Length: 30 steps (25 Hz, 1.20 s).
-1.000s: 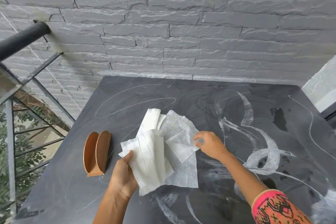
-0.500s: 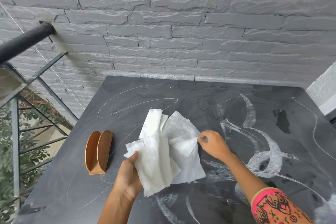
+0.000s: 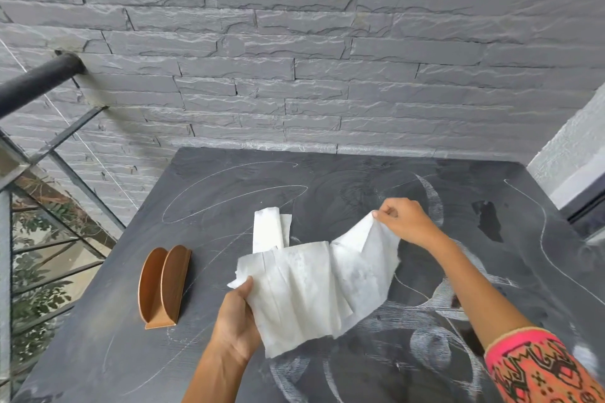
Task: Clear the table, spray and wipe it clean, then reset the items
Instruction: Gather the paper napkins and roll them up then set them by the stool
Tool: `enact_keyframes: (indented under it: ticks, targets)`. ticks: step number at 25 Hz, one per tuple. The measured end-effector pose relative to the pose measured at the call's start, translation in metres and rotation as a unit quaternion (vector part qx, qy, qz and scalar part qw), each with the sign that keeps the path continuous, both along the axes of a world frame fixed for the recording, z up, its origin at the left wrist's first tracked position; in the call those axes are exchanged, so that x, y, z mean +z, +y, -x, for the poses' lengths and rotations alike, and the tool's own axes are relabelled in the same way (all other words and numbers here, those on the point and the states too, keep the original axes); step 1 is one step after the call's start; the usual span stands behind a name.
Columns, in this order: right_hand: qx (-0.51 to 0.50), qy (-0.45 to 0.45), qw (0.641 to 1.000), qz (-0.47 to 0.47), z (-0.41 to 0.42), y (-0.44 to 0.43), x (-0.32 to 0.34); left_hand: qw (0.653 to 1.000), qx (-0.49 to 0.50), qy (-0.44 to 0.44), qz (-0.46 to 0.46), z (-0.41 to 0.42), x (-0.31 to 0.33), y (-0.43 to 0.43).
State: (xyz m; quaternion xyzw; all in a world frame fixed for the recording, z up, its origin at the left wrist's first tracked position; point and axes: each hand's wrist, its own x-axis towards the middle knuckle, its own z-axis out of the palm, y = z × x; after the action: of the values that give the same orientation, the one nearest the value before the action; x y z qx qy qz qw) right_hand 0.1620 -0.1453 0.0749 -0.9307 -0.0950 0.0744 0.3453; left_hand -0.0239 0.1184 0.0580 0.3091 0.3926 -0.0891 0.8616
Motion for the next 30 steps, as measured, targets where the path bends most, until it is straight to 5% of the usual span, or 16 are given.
enact_keyframes:
  ticks: [9, 14, 18, 26, 30]
  targets:
    - [-0.141, 0.028, 0.989, -0.035, 0.014, -0.042, 0.021, 0.999, -0.034, -0.016, 0.007, -0.015, 0.001, -0.033]
    - [-0.306, 0.128, 0.924, -0.191, 0.035, -0.038, 0.001, 0.999, -0.051, 0.015, -0.011, -0.024, 0.006, -0.049]
    - [-0.341, 0.169, 0.885, -0.269, 0.04, -0.04, 0.003, 0.998, -0.041, 0.032, -0.036, -0.04, 0.018, -0.055]
    - [-0.317, 0.091, 0.911, -0.249, 0.043, -0.042, 0.001, 0.996, -0.077, 0.044, -0.032, -0.052, 0.012, -0.06]
    - [-0.217, 0.153, 0.957, -0.116, 0.072, -0.022, -0.052, 0.995, -0.081, 0.039, -0.035, -0.055, 0.007, -0.066]
